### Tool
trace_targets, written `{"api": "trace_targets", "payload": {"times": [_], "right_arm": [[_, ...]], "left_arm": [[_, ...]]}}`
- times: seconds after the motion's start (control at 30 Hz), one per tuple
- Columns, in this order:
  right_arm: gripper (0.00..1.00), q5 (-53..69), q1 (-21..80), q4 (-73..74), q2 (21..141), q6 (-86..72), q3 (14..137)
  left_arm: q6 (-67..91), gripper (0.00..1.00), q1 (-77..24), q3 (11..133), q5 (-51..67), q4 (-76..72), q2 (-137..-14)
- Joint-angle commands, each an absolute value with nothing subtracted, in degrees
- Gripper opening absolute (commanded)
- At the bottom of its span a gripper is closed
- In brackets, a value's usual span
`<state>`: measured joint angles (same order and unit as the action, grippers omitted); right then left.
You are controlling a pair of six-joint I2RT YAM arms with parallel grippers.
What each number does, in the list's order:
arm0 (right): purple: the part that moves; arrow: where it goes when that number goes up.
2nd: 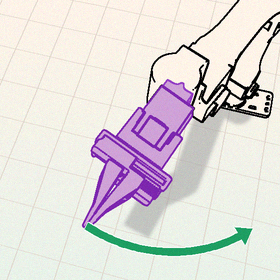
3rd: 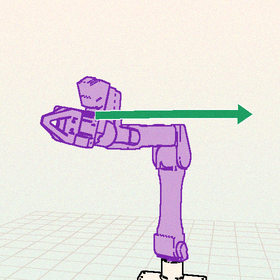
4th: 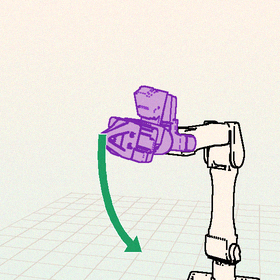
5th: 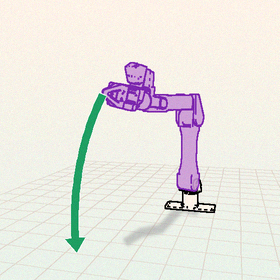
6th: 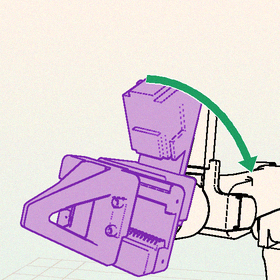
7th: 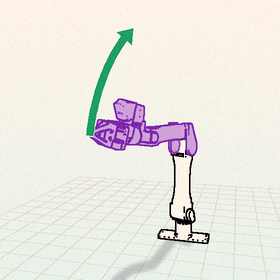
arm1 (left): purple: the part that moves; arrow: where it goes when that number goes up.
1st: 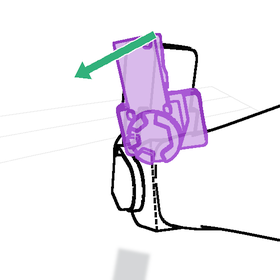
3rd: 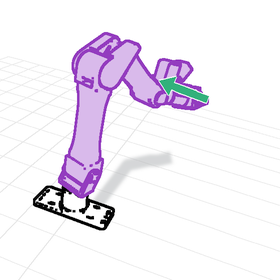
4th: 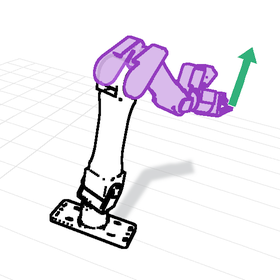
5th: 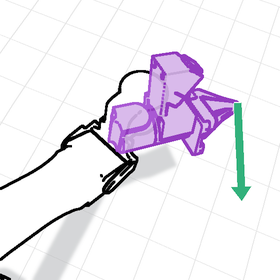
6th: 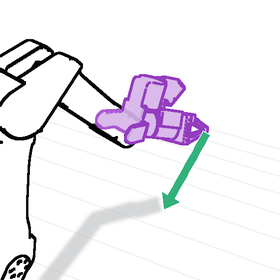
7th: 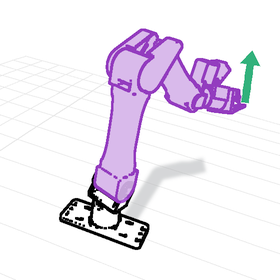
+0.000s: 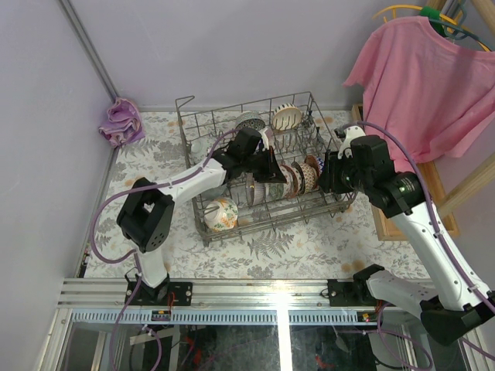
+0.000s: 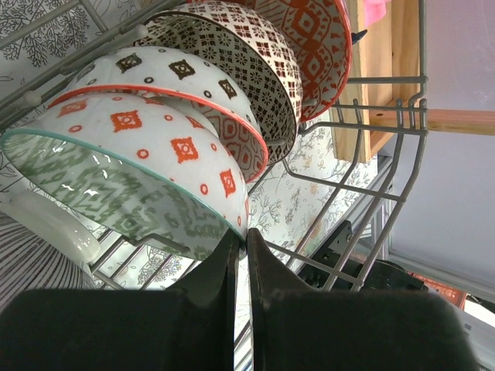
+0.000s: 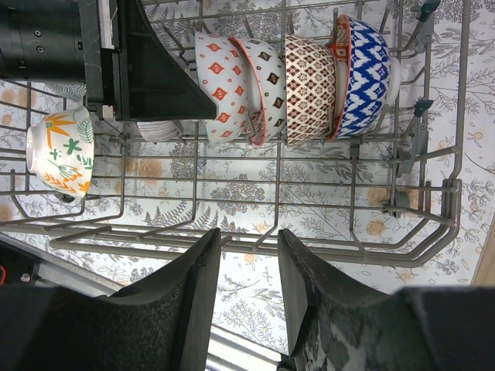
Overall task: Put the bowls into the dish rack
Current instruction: Adjust the bowl in the dish rack.
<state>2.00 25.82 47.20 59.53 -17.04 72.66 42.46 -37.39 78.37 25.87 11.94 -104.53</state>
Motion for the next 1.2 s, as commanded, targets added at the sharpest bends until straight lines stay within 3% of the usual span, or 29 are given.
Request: {"api": "trace_targets", "payload": {"times": [0.0,0.23,0.33,0.53,0.67,1.17], "right_arm": [[0.42,1.44,25.56,45.79,59.83,-16.35,73.52],[0.42,1.71,25.57,45.60,60.49,-16.35,73.93],[0.42,1.86,25.52,45.50,60.69,-16.24,73.83],[0.42,1.96,25.54,45.40,60.91,-16.40,73.90],[0.42,1.89,25.55,45.27,60.79,-16.43,73.58],[0.42,1.77,25.52,45.17,59.94,-16.52,72.80]], "left_arm": [[42.44,0.00,-38.40,78.71,33.18,6.15,-105.67],[41.92,0.00,-36.71,78.04,28.97,10.41,-105.03],[41.88,0.06,-36.48,78.29,27.45,12.13,-105.47],[43.06,0.32,-36.52,79.08,26.14,13.16,-105.77],[44.48,0.43,-36.55,79.95,24.00,15.05,-103.87],[51.63,0.44,-39.92,86.20,14.26,18.81,-100.25]]}}
